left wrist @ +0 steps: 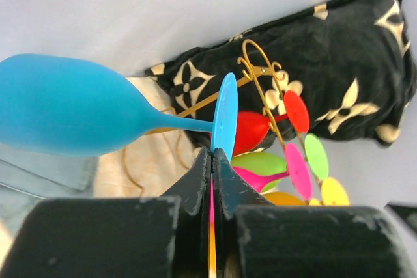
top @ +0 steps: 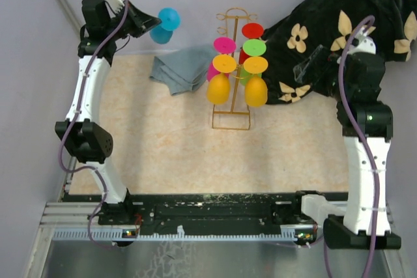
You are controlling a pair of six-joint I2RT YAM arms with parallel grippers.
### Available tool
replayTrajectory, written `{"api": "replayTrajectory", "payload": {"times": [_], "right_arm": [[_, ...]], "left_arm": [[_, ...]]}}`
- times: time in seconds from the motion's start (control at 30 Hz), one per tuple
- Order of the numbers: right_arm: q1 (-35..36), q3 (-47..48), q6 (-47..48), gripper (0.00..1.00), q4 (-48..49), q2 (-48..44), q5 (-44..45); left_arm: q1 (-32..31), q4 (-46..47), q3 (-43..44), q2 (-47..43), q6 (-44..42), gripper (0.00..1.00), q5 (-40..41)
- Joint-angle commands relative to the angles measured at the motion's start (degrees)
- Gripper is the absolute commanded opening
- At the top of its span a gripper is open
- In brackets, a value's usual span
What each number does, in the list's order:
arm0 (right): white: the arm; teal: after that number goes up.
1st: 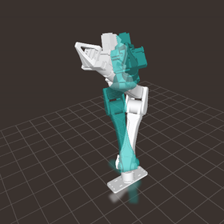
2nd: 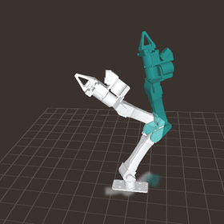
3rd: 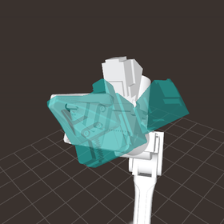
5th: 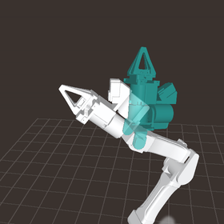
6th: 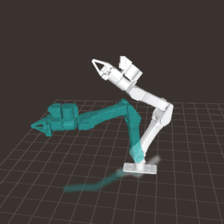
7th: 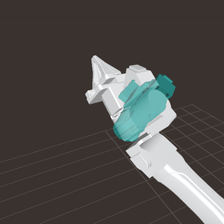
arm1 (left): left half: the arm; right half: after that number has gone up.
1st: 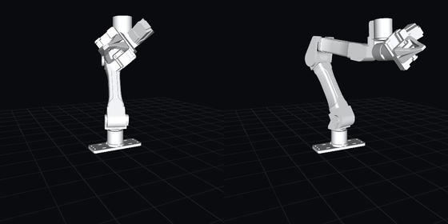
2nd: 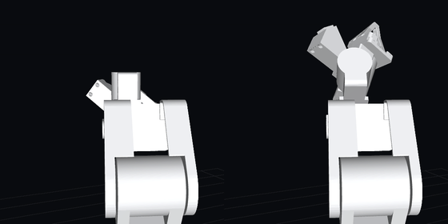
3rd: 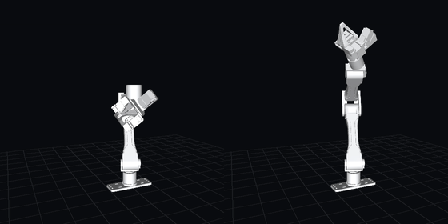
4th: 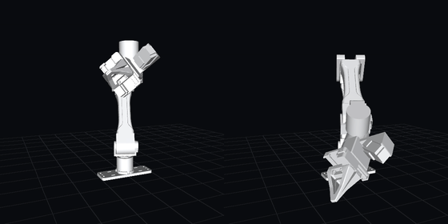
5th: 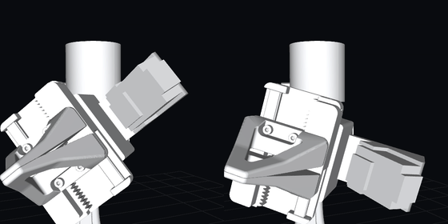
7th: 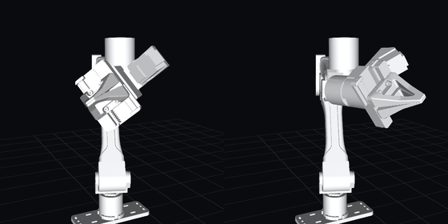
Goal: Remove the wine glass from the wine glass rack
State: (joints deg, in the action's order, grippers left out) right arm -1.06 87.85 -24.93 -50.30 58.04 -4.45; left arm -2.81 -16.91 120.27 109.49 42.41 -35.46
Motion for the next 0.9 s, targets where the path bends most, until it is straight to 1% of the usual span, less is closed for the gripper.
{"api": "replayTrajectory", "payload": {"times": [0.0, 0.13, 0.27, 0.37, 0.43, 0.57, 0.67, 0.8, 0.87], "right_arm": [[-0.2, 8.9, 2.1, 0.98, 5.0, 6.9, -7.5], [-0.3, 13.5, 2.2, 0.98, 6.5, 11.3, -11.9], [-0.3, 16.2, 2.3, 0.97, 7.6, 14.0, -15.4], [-0.3, 17.9, 2.2, 0.97, 7.8, 15.5, -17.7], [-0.3, 18.9, 2.2, 0.97, 7.7, 16.3, -18.9], [-0.3, 21.6, 2.3, 0.97, 6.9, 17.7, -20.8], [-0.3, 23.5, 2.2, 0.97, 5.8, 18.4, -21.7], [-0.3, 25.2, 2.3, 0.97, 4.5, 18.1, -22.2], [-0.3, 26.3, 2.7, 0.97, 3.3, 18.0, -22.3]], "left_arm": [[-0.3, -1.2, -1.9, -8.0, -19.0, 0.0, -0.5], [-0.3, -1.2, -6.9, -13.9, -27.8, 0.0, -1.8], [-0.4, -1.5, -13.0, -21.1, -37.5, 0.0, -5.7], [-2.2, -4.4, -16.1, -25.9, -47.2, 0.0, -5.8], [-4.8, -7.8, -17.4, -28.8, -55.0, 0.0, -4.5], [-14.1, -12.1, -21.8, -34.7, -69.1, 0.0, 0.5], [-19.0, -13.1, -24.6, -38.1, -73.2, 0.0, 1.6], [-24.3, -15.6, -24.9, -39.6, -75.7, 0.0, 2.6], [-26.8, -16.2, -25.6, -40.7, -78.2, 0.0, 2.8]]}}
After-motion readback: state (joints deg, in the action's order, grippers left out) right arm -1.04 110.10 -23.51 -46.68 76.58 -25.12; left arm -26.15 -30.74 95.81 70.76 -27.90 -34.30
